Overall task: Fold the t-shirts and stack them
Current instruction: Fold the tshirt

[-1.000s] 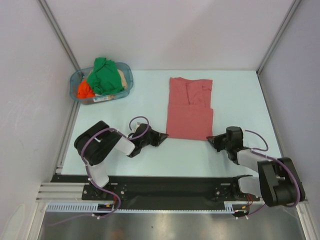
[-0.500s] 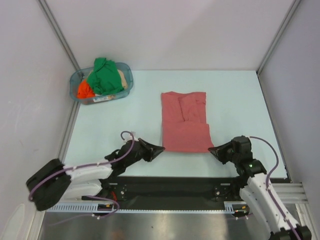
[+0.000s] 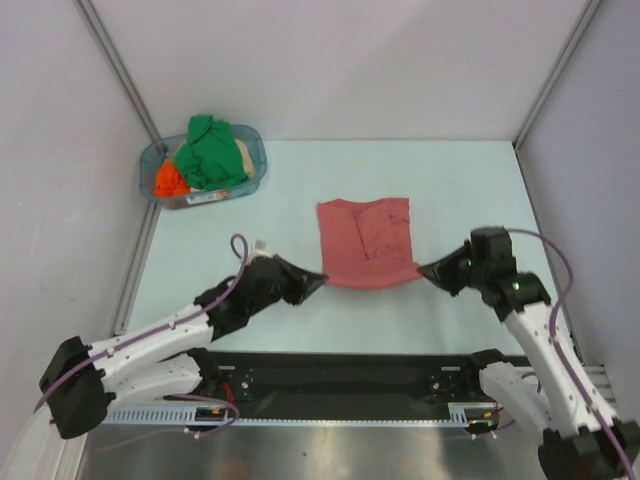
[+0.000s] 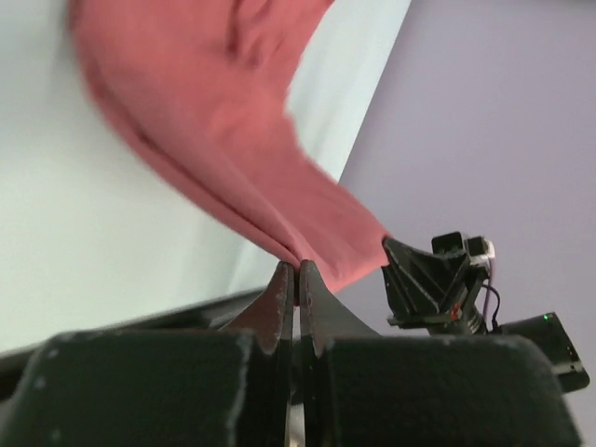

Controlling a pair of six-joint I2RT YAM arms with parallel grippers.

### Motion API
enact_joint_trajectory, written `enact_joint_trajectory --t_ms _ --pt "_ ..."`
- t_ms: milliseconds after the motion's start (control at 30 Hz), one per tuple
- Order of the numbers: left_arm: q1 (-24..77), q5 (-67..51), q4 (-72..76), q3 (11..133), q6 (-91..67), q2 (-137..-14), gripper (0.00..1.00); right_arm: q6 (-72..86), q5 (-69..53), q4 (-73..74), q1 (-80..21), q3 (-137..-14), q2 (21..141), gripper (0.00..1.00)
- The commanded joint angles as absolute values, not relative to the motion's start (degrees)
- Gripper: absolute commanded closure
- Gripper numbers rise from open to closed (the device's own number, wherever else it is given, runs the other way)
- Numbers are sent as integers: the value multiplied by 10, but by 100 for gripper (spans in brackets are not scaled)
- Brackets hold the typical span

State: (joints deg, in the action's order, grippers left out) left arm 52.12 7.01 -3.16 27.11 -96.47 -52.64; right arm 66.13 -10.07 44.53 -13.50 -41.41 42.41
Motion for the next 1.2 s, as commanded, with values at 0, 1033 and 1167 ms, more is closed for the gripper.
enact_joint_trajectory --t_ms 0,1033,1167 --pt "441 21 -94 406 -859 -631 100 598 -122 359 -93 -506 563 100" --pt "206 -132 -45 795 -769 -1127 100 515 -318 253 -11 -998 1217 100" --pt "197 -123 -46 798 -774 -1139 100 512 -324 259 -9 -1012 1242 97"
